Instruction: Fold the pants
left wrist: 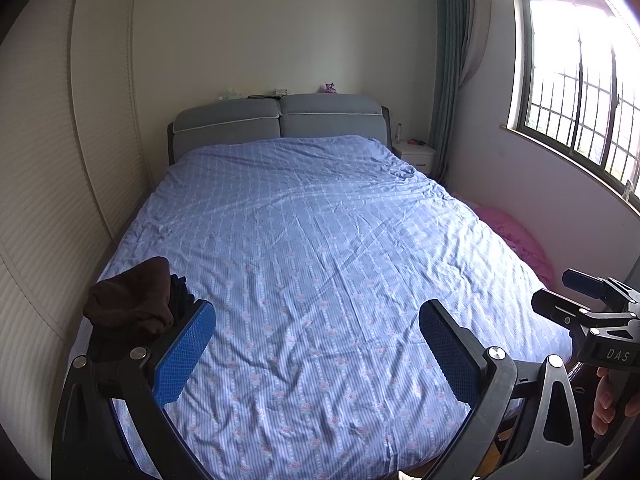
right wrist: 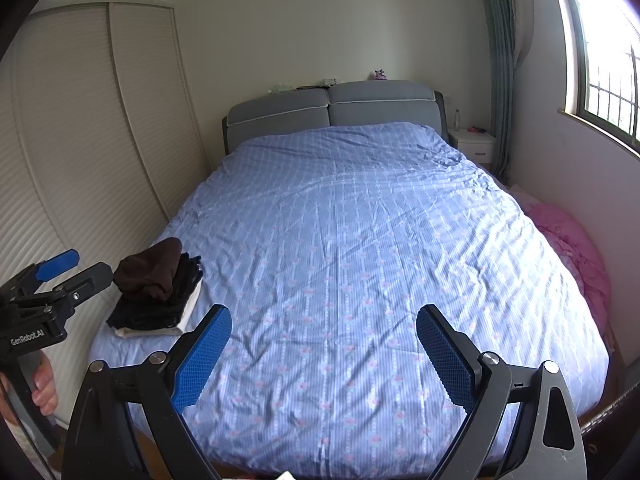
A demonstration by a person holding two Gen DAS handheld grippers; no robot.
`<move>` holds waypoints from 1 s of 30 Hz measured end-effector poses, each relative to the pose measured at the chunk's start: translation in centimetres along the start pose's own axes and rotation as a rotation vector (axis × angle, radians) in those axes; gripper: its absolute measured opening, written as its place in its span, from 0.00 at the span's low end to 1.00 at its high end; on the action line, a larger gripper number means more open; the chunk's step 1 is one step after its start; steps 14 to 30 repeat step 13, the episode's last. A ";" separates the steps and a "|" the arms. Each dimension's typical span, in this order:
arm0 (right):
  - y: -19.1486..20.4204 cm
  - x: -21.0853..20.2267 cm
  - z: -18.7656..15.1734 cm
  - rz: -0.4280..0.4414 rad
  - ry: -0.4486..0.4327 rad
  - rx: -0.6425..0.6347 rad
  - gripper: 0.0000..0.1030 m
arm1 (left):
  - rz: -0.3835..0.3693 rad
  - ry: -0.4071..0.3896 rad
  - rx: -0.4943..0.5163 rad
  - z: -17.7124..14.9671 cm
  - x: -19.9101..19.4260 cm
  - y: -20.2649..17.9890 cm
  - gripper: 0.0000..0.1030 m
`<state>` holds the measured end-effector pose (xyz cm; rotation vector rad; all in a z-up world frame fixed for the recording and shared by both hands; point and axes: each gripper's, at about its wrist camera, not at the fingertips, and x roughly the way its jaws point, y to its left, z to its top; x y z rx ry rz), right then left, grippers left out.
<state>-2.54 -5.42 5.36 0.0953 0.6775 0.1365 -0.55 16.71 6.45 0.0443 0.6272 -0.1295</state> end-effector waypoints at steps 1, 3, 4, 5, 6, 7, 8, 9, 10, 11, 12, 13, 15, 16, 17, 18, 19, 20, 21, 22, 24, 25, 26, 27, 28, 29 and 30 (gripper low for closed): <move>0.0 0.0 0.0 -0.001 0.000 0.000 0.92 | -0.001 0.000 -0.003 0.0 0.0 0.0 1.00; -0.1 0.0 0.0 -0.001 0.000 0.001 0.92 | -0.004 0.001 -0.005 0.1 0.0 0.0 1.00; -0.1 0.0 -0.1 -0.002 -0.001 0.001 0.92 | -0.002 0.001 -0.006 0.1 0.0 -0.1 1.00; -0.1 0.0 0.0 -0.001 -0.002 0.001 0.92 | -0.001 0.001 -0.006 0.1 0.0 -0.1 1.00; -0.1 0.0 0.0 -0.001 -0.001 0.000 0.92 | -0.001 0.003 -0.006 0.1 0.0 -0.1 1.00; -0.2 0.0 0.0 -0.002 -0.001 0.000 0.92 | -0.001 0.004 -0.006 0.1 0.1 -0.1 1.00; -0.2 0.0 0.0 -0.002 -0.001 0.001 0.92 | -0.001 0.006 -0.006 0.0 0.1 -0.2 1.00; -0.3 0.1 -0.1 -0.002 0.000 0.001 0.92 | -0.002 0.007 -0.006 0.1 0.1 -0.1 1.00; -0.3 0.0 -0.1 -0.002 0.000 0.002 0.92 | -0.001 0.009 -0.008 0.1 0.2 -0.1 1.00; -0.3 0.0 -0.1 -0.004 0.000 0.002 0.92 | -0.002 0.010 -0.009 0.0 0.2 -0.1 1.00; -0.2 0.0 -0.1 -0.004 0.001 0.002 0.92 | -0.002 0.011 -0.009 0.0 0.3 -0.2 1.00; -0.2 0.0 -0.1 -0.004 0.000 0.002 0.92 | 0.000 0.011 -0.011 0.0 0.3 -0.1 1.00; -0.2 0.0 -0.1 -0.004 0.000 0.002 0.92 | 0.000 0.011 -0.011 0.0 0.3 -0.1 1.00; -0.2 0.0 -0.1 -0.004 0.000 0.002 0.92 | 0.000 0.011 -0.011 0.0 0.3 -0.1 1.00; -0.2 0.0 -0.1 -0.004 0.000 0.002 0.92 | 0.000 0.011 -0.011 0.0 0.3 -0.1 1.00; -0.2 0.0 -0.1 -0.004 0.000 0.002 0.92 | 0.000 0.011 -0.011 0.0 0.3 -0.1 1.00; -0.2 0.0 -0.1 -0.004 0.000 0.002 0.92 | 0.000 0.011 -0.011 0.0 0.3 -0.1 1.00; -0.2 0.0 -0.1 -0.004 0.000 0.002 0.92 | 0.000 0.011 -0.011 0.0 0.3 -0.1 1.00; -0.2 0.0 -0.1 -0.004 0.000 0.002 0.92 | 0.000 0.011 -0.011 0.0 0.3 -0.1 1.00; -0.2 0.0 -0.1 -0.004 0.000 0.002 0.92 | 0.000 0.011 -0.011 0.0 0.3 -0.1 1.00; -0.2 0.0 -0.1 -0.004 0.000 0.002 0.92 | 0.000 0.011 -0.011 0.0 0.3 -0.1 1.00; -0.2 0.0 -0.1 -0.004 0.000 0.002 0.92 | 0.000 0.011 -0.011 0.0 0.3 -0.1 1.00; -0.2 0.0 -0.1 -0.004 0.000 0.002 0.92 | 0.000 0.011 -0.011 0.0 0.3 -0.1 1.00; -0.2 0.0 -0.1 -0.004 0.000 0.002 0.92 | 0.000 0.011 -0.011 0.0 0.3 -0.1 1.00; -0.2 0.0 -0.1 -0.004 0.000 0.002 0.92 | 0.000 0.011 -0.011 0.0 0.3 -0.1 1.00; -0.2 0.0 -0.1 -0.004 0.000 0.002 0.92 | 0.000 0.011 -0.011 0.0 0.3 -0.1 1.00; -0.2 0.0 -0.1 -0.004 0.000 0.002 0.92 | 0.000 0.011 -0.011 0.0 0.3 -0.1 1.00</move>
